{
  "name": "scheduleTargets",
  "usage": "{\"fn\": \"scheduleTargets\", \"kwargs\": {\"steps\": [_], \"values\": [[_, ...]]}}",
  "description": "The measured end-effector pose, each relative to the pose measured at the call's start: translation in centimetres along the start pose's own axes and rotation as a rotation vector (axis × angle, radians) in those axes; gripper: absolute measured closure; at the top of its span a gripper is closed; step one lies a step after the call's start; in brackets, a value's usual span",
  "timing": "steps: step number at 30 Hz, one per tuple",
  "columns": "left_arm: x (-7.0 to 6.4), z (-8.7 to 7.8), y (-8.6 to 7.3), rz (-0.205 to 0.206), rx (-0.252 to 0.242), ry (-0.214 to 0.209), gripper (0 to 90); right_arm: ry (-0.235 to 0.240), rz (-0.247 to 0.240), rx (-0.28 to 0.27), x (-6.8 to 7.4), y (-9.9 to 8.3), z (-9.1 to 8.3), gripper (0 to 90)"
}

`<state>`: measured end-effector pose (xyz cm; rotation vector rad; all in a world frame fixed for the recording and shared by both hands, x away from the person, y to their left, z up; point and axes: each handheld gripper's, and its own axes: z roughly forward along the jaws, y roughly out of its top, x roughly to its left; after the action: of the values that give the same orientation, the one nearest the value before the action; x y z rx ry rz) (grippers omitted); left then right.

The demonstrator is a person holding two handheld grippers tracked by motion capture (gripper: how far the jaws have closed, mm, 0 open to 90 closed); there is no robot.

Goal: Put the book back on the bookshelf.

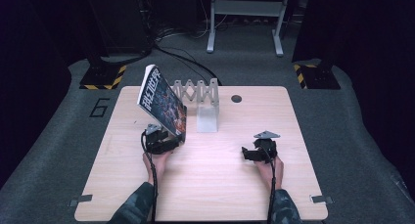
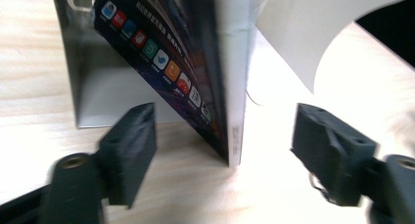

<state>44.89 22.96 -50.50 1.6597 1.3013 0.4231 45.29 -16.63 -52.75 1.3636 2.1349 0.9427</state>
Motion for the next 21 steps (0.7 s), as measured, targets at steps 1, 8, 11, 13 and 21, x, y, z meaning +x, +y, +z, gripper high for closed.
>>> {"fn": "scheduleTargets", "kwargs": {"steps": [1, 8, 11, 13, 21], "values": [[-0.1, -0.3, -0.1, 0.011, -0.015, 0.008, 19.6, 0.0, 0.001, 0.0, 0.0, 0.0, 0.0, 15.1], [-0.5, -2.2, -1.2, 0.117, 0.043, 0.031, 13.1, 0.0, 0.0, 0.0, 0.0, 0.0, 0.0, 15.1], [-0.2, -2.6, -1.9, 0.152, 0.109, 0.04, 10.4, 0.0, 0.0, 0.0, 0.0, 0.0, 0.0, 15.1], [0.0, -2.9, -2.4, 0.165, 0.141, 0.047, 9.6, -0.001, 0.001, -0.005, 0.0, 0.0, 0.0, 15.1], [0.5, -4.5, -4.1, 0.239, 0.208, 0.116, 5.3, 0.001, 0.005, -0.009, 0.0, 0.0, 0.0, 15.1]]}}
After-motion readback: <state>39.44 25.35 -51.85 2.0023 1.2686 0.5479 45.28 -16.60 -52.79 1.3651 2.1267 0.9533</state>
